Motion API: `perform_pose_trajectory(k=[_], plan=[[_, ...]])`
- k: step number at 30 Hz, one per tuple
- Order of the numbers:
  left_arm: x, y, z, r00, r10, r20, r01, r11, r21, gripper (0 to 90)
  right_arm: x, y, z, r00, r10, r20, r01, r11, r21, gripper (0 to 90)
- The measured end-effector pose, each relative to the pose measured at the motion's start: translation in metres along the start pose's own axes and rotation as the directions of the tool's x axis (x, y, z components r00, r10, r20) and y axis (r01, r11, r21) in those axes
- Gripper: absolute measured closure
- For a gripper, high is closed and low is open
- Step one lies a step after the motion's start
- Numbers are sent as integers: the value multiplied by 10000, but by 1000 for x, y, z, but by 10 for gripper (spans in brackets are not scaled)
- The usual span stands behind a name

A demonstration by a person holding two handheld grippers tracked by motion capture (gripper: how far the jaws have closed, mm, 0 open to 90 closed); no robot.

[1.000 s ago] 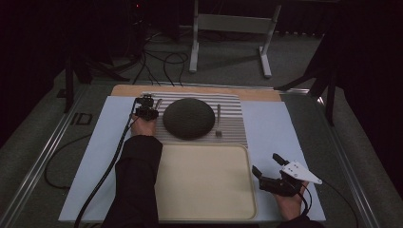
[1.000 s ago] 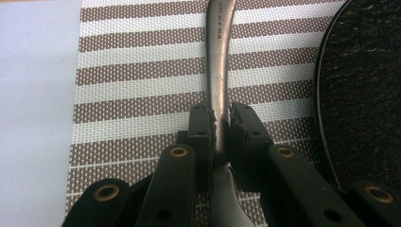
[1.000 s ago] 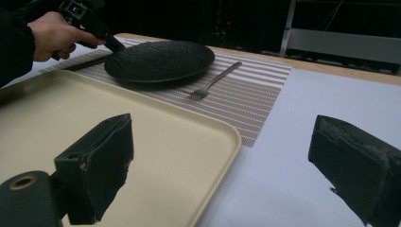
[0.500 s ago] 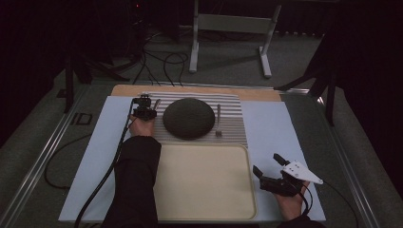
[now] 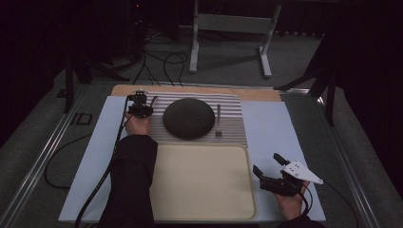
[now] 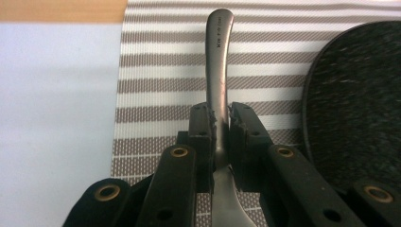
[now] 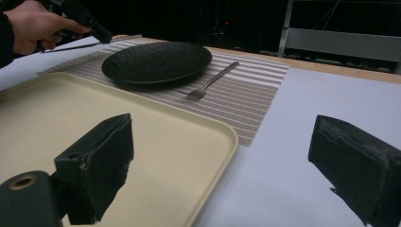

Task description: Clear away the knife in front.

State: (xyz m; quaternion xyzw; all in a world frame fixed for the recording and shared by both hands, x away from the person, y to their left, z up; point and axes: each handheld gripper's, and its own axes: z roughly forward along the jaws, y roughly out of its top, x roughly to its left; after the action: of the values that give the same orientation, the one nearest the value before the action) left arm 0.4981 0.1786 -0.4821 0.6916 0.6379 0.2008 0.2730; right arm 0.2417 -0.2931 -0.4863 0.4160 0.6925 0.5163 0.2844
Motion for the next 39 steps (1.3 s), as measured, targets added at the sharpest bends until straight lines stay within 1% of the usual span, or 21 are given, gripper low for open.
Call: perform_pose_trajectory(k=[4, 7, 10, 11, 15, 16, 21, 24, 26, 27, 28, 30, 31, 33, 38, 39], plan=[[-1, 1, -6, 10000, -31, 45, 32, 9999, -113, 806, 0, 0, 0, 10000, 27, -10, -27, 10000, -33, 75], [-3, 1, -10, 10000, 37, 38, -36, 9998, -185, 806, 1, 0, -1, 10000, 1, 28, -1, 10000, -60, 75], [-4, 1, -12, 10000, -30, 76, 32, 9997, -225, 806, 0, 0, -1, 10000, 20, 19, -20, 10000, -70, 75], [-4, 2, -16, 9999, -93, 97, 96, 9995, -307, 806, 0, 0, 0, 10000, 22, 26, -22, 10000, -47, 75], [-6, 2, -21, 9999, -115, 74, 118, 9992, -384, 806, 1, 0, -1, 10000, 20, 12, -20, 10000, -76, 75], [-6, 1, -24, 9998, -183, 100, 188, 9988, -463, 806, 1, 0, -1, 10000, 27, 11, -27, 10000, -85, 75], [-8, 0, -28, 9999, -147, 73, 151, 9986, -501, 806, 1, 0, -1, 10000, 40, -3, -40, 9999, -94, 75], [-8, -2, -34, 9997, -233, 84, 237, 9978, -614, 806, 1, 0, -1, 10000, 6, 39, -6, 10000, -91, 75], [-8, -2, -34, 9997, -233, 84, 237, 9978, -614, 806, 1, 0, -1, 10000, 23, 29, -23, 10000, -82, 75], [-9, -4, -40, 9998, -6, 206, 22, 9968, -799, 805, 1, 0, -1, 10000, 25, 25, -25, 10000, -93, 75], [-9, -5, -41, 9997, 104, 202, -86, 9964, -839, 805, 1, 0, -1, 10000, 19, 32, -19, 10000, -94, 75], [-9, -5, -41, 9997, 104, 202, -86, 9964, -839, 805, 1, 1, -1, 10000, 8, 38, -7, 9999, -107, 75], [-9, -8, -47, 9998, 117, 171, -101, 9958, -909, 805, 1, 1, -1, 10000, 8, 38, -7, 9999, -107, 75], [-9, -10, -51, 9998, 119, 175, -102, 9954, -957, 805, 1, 1, -1, 10000, 21, 10, -21, 9999, -113, 75], [-10, -13, -60, 9997, 189, -144, -204, 9934, -1128, 805, 2, 1, -2, 10000, 74, -22, -74, 9998, -157, 75], [-10, -14, -62, 9997, 184, -143, -200, 9930, -1162, 806, 2, 2, -2, 10000, 99, -8, -99, 9998, -151, 76]])
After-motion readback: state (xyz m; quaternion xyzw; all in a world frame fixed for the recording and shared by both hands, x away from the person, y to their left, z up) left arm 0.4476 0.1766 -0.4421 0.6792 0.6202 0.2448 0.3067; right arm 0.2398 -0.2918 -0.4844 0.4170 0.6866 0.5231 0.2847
